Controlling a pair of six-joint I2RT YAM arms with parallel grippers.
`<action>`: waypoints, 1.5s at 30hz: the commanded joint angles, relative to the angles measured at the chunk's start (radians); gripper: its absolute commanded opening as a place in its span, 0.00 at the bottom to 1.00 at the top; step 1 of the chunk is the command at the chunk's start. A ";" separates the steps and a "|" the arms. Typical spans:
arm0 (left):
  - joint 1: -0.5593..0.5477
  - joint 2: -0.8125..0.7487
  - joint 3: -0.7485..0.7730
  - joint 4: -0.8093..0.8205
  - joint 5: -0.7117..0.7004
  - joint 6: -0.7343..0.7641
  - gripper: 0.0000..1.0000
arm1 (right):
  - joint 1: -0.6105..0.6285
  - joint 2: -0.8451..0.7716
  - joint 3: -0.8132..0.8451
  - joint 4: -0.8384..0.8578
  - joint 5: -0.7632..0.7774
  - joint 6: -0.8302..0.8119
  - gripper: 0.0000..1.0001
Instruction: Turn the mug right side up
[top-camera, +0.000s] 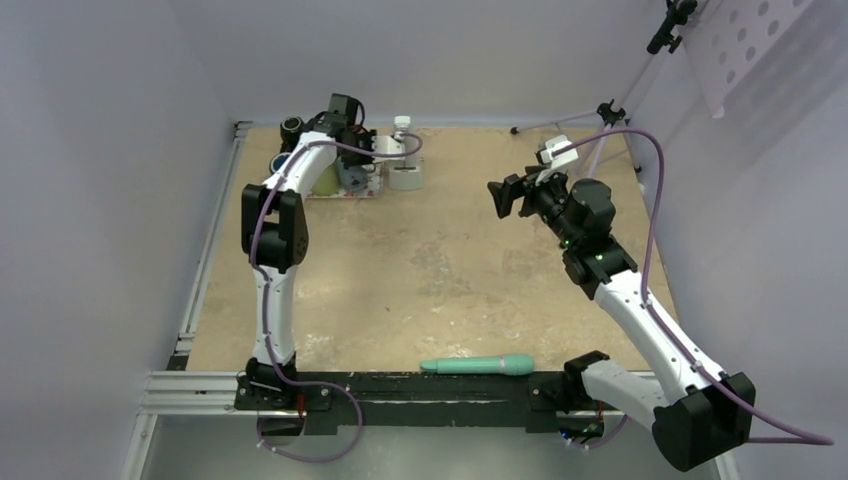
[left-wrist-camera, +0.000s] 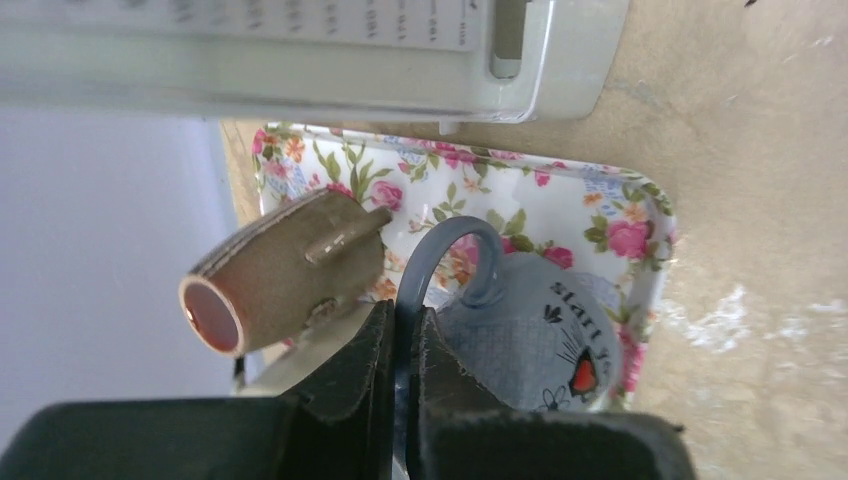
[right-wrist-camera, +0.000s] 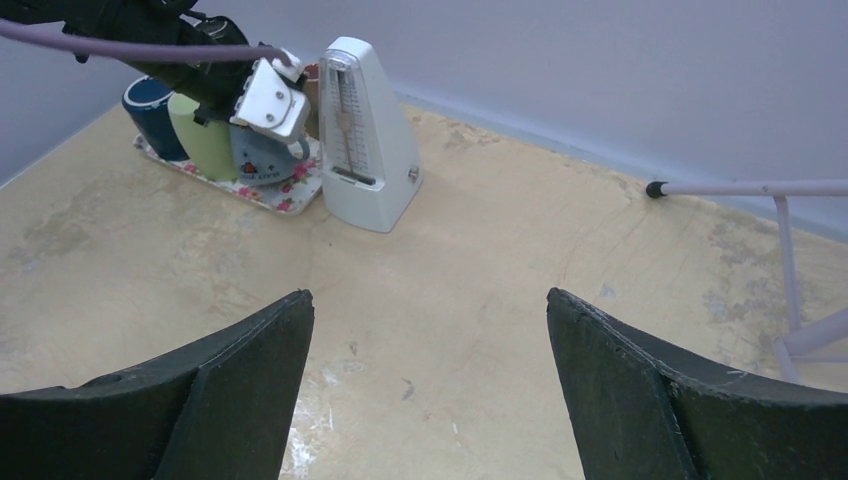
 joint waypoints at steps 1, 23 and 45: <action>0.026 -0.126 -0.040 0.026 0.063 -0.291 0.00 | 0.008 -0.018 0.013 0.051 0.000 0.049 0.90; 0.040 -0.260 -0.302 0.214 0.075 -0.909 0.00 | 0.302 0.633 0.265 0.377 -0.126 0.417 0.90; 0.050 -0.339 -0.404 0.278 0.204 -1.144 0.00 | 0.303 1.227 0.794 0.283 -0.298 0.657 0.69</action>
